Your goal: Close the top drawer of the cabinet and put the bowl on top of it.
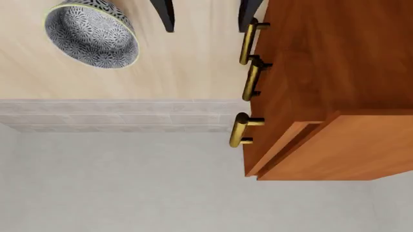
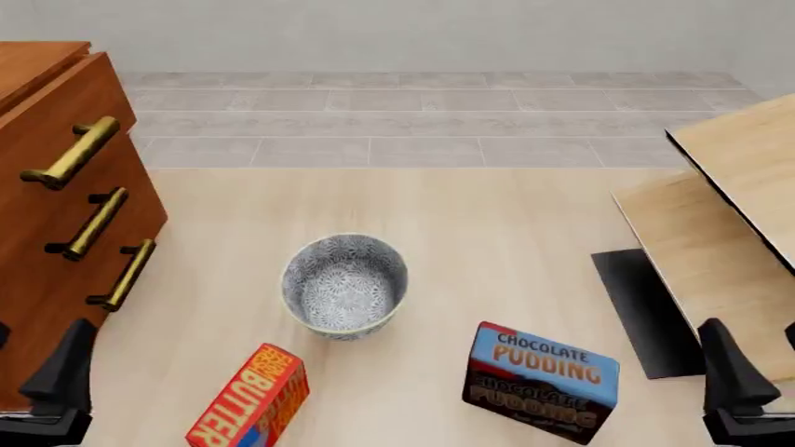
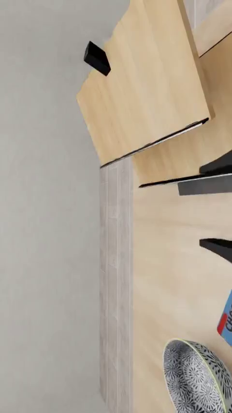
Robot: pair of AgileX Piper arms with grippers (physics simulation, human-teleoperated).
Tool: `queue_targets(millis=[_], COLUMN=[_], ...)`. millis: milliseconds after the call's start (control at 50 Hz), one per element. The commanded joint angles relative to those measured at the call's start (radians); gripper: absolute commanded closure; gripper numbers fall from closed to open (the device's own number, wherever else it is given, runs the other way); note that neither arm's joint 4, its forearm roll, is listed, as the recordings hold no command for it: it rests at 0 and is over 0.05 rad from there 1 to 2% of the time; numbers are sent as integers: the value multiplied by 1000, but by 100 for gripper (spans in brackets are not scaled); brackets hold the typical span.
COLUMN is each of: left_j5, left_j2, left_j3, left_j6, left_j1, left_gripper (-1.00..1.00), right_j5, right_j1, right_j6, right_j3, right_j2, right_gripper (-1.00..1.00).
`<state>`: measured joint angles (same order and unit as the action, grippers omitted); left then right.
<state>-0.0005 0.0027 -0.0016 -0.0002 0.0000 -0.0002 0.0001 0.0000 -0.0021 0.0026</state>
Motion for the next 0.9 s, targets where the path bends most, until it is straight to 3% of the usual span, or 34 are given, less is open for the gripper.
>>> queue_targets(millis=[20,520,540,600,660,900], left_j5=[-1,1,-39,-74,-17,61], left_j2=[2,1,83,148,101,160], left_j3=[0,0,1,-1,-34,-166], left_j6=[0,0,-12,-4,3,-27], left_j1=[0,13,-3,33,28,49], left_gripper=[-100,-100,-100,-100,-100,-100], right_j5=[0,-3,-3,-3,-3,-3], right_j1=[0,0,0,0,0,0], right_j6=[0,0,0,0,0,0], right_j3=[-4,-1,-1,-1,-1,-1], right_j2=[4,6,6,5,6,6], right_gripper=[-100,-100,-100,-100,-100,-100])
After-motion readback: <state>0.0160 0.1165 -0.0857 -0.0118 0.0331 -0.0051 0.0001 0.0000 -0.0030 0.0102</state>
